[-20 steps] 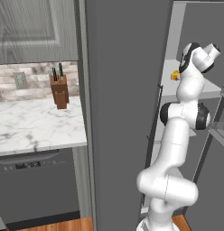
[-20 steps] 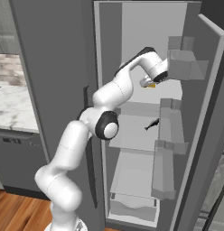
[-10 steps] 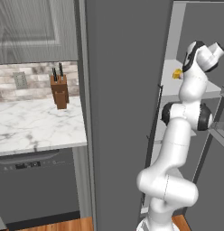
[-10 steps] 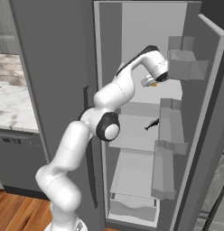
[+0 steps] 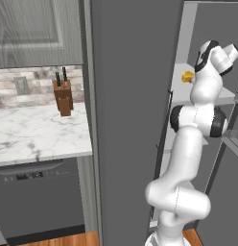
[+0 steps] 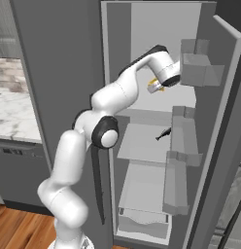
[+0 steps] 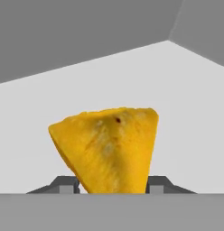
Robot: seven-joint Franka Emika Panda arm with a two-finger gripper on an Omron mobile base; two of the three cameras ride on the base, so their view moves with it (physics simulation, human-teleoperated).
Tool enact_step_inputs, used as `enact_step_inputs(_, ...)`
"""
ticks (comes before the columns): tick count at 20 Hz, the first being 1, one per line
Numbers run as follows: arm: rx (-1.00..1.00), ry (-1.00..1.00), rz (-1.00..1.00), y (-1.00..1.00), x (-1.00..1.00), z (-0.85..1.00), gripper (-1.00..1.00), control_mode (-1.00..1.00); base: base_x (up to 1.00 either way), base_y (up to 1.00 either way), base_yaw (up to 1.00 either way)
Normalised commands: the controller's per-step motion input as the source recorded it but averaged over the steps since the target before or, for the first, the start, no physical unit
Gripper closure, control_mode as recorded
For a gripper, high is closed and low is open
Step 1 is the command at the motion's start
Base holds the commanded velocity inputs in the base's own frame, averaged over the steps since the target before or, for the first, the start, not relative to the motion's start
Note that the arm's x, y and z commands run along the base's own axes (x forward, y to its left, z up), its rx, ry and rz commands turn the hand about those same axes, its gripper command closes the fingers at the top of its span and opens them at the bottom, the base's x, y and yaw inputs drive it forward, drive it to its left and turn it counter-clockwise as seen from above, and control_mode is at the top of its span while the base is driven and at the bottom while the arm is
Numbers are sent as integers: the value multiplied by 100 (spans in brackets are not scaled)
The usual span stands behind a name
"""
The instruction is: Pick the cheese from the fridge and the cheese grater from the cabinet and place them next to the salad bowl.
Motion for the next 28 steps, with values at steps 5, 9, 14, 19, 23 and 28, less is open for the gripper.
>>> enact_step_inputs(5, -6, -9, 0, 27, -34, 0, 100, -100, 0, 0, 0)
enact_step_inputs(9, -1, -1, 0, 0, -28, 7, 100, -100, 0, 0, 0)
enact_step_inputs(14, -1, -4, 0, 2, -12, 7, 100, -100, 0, 0, 0)
enact_step_inputs(19, -2, -3, -3, 0, 0, 8, 100, -100, 0, 0, 0)
enact_step_inputs(23, 0, 0, -6, -4, 0, 15, 100, -100, 0, 0, 0)
enact_step_inputs(28, 0, 0, -4, -14, 0, 17, 100, -100, 0, 0, 0)
